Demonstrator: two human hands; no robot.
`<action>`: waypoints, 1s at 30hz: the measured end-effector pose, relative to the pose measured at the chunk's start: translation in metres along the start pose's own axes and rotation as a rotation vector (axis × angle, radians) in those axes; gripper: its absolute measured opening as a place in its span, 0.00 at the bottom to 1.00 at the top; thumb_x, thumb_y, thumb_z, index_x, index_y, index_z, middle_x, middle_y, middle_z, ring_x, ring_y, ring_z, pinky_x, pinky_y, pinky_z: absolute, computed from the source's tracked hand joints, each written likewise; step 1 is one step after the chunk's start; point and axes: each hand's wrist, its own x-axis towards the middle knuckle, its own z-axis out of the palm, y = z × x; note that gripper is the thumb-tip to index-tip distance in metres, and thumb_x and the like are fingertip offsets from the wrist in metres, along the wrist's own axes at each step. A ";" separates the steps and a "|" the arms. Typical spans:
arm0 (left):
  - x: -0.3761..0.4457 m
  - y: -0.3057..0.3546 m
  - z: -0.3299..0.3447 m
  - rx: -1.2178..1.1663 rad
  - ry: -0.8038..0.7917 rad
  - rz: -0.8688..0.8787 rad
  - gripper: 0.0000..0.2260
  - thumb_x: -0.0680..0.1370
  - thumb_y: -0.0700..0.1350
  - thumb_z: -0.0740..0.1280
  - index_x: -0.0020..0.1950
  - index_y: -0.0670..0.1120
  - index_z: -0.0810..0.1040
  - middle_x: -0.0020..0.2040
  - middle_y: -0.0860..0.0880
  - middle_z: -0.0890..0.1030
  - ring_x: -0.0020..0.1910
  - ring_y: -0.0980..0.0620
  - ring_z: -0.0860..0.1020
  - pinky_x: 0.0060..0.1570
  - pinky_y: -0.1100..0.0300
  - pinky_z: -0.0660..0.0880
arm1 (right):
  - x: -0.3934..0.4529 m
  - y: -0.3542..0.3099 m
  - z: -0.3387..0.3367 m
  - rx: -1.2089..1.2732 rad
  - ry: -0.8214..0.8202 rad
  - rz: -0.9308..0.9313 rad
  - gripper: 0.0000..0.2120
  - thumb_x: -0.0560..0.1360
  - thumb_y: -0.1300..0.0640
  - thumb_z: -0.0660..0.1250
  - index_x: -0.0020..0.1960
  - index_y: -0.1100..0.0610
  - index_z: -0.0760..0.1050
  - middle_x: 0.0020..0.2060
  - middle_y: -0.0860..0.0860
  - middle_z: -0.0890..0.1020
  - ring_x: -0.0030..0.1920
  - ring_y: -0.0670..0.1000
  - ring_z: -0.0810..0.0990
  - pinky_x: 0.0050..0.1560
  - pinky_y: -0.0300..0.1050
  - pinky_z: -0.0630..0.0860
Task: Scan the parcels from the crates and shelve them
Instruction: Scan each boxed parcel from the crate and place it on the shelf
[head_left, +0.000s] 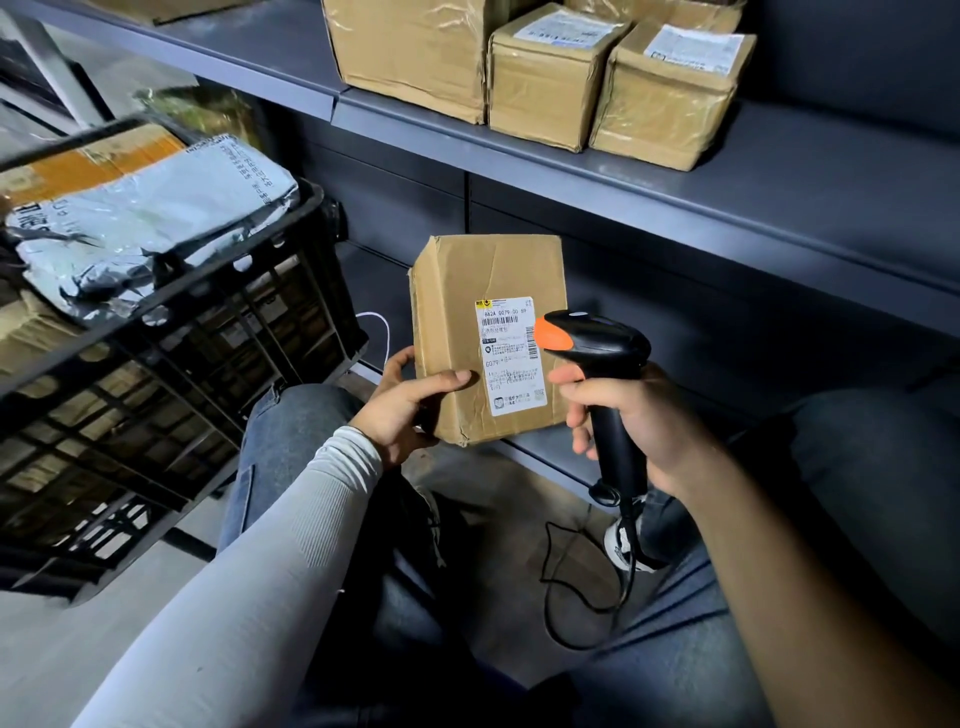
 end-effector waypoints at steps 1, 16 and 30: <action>0.000 0.000 0.000 0.003 0.002 0.003 0.43 0.63 0.44 0.81 0.75 0.51 0.68 0.52 0.48 0.88 0.47 0.50 0.87 0.45 0.45 0.83 | 0.000 0.000 0.000 -0.004 -0.008 -0.004 0.11 0.74 0.59 0.72 0.56 0.60 0.82 0.32 0.55 0.79 0.28 0.54 0.78 0.30 0.43 0.71; -0.042 0.015 -0.016 -0.008 -0.081 0.037 0.26 0.65 0.58 0.76 0.62 0.56 0.81 0.59 0.45 0.82 0.55 0.41 0.79 0.55 0.40 0.76 | 0.007 0.004 0.013 -0.081 0.251 -0.140 0.04 0.71 0.54 0.78 0.42 0.51 0.84 0.36 0.50 0.81 0.38 0.51 0.82 0.42 0.59 0.84; -0.079 0.068 -0.021 -0.133 0.000 0.392 0.31 0.78 0.50 0.73 0.80 0.52 0.68 0.72 0.46 0.79 0.71 0.43 0.76 0.75 0.36 0.67 | -0.007 -0.047 0.052 0.108 0.115 -0.356 0.16 0.78 0.69 0.71 0.46 0.48 0.85 0.38 0.42 0.86 0.39 0.42 0.82 0.46 0.51 0.76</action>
